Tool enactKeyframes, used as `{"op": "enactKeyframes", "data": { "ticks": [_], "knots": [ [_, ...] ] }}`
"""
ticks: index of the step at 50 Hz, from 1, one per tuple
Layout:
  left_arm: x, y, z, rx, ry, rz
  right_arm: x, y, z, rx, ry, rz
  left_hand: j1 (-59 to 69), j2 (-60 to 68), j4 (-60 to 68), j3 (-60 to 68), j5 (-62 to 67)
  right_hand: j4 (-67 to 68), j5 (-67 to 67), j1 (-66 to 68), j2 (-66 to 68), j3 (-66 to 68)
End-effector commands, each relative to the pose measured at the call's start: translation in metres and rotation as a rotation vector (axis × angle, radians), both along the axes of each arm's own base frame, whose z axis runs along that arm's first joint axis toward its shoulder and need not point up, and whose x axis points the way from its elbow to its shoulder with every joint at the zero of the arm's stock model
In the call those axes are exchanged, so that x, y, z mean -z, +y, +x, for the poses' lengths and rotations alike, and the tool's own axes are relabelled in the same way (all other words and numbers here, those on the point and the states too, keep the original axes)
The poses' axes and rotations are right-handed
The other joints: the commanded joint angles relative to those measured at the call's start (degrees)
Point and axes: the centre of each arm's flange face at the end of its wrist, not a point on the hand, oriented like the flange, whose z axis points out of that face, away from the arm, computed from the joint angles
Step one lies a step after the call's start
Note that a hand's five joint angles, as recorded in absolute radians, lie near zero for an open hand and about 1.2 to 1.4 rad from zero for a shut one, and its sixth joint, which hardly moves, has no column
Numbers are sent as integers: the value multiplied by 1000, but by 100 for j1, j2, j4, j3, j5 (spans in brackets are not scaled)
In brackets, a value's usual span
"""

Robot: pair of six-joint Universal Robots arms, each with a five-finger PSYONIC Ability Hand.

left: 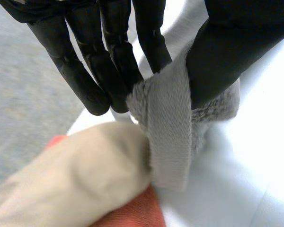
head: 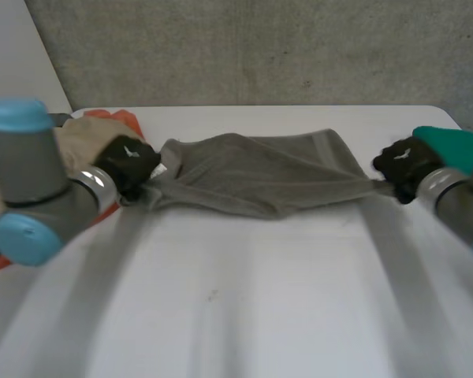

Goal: Fold the laundry.

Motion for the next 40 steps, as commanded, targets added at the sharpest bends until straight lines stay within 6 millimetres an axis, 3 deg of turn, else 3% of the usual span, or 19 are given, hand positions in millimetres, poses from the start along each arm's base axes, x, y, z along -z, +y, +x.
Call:
{"op": "enactKeyframes", "data": {
  "ticks": [1, 4, 7, 13, 16, 18, 22, 23, 26, 27, 30, 31, 35, 37, 40],
  "knots": [
    [-82, 45, 31, -104, 263, 79, -61, 37, -40, 67, 206, 133, 1379, 1210, 1184, 1262, 1357, 1149, 1308, 1561, 1304, 1204],
    [-75, 50, 34, -135, 300, 198, -72, 46, -41, 41, 247, 145, 1379, 1210, 1184, 1262, 1357, 1149, 1308, 1561, 1304, 1204],
    [-57, 49, 33, -163, 282, 311, -70, 47, -36, 20, 248, 137, 1379, 1210, 1184, 1262, 1357, 1149, 1308, 1561, 1304, 1204],
    [2, 26, 29, -229, 192, 559, -23, 37, -24, -21, 320, 245, 1379, 1210, 1184, 1262, 1357, 1149, 1308, 1561, 1304, 1204],
    [16, 3, 26, -266, 174, 567, -3, 21, -23, -9, 408, 251, 1379, 1210, 1184, 1262, 1357, 1149, 1308, 1561, 1304, 1204],
    [15, -11, 25, -281, 175, 539, 2, 8, -22, 15, 440, 217, 1379, 1210, 1184, 1262, 1357, 1149, 1308, 1561, 1304, 1204],
    [-33, -34, 16, -265, 234, 380, -24, -36, -10, 107, 411, -24, 1379, 1210, 1184, 1262, 1357, 1149, 1308, 1561, 1304, 1204],
    [-66, -37, 9, -226, 287, 279, -49, -53, -5, 152, 347, -168, 1379, 1210, 1184, 1262, 1357, 1149, 1308, 1561, 1304, 1204],
    [-118, -35, 0, -160, 390, 114, -94, -73, 2, 208, 193, -395, 1379, 1210, 1184, 1262, 1357, 1149, 1308, 1561, 1304, 1204],
    [-151, -34, -4, -117, 474, -6, -119, -80, 6, 230, 76, -522, 1379, 1210, 1184, 1262, 1357, 1149, 1308, 1561, 1304, 1204],
    [-194, -36, -5, -68, 612, -198, -157, -84, 8, 237, -93, -709, 1379, 1210, 1184, 1262, 1357, 1149, 1308, 1561, 1304, 1204],
    [-215, -39, -3, -56, 708, -305, -182, -81, 7, 224, -179, -833, 1379, 1210, 1184, 1262, 1357, 1149, 1308, 1561, 1304, 1204],
    [-235, -46, 3, -48, 862, -440, -201, -78, 6, 184, -222, -1019, 1379, 1210, 1184, 1262, 1357, 1149, 1308, 1561, 1304, 1204],
    [-230, -49, 3, -49, 867, -438, -198, -77, 8, 172, -207, -1048, 1379, 1210, 1184, 1262, 1357, 1149, 1308, 1561, 1304, 1204],
    [-204, -57, 4, -79, 830, -376, -180, -79, 9, 157, -145, -1026, 1379, 1210, 1184, 1262, 1357, 1149, 1308, 1561, 1304, 1204]
  ]
}}
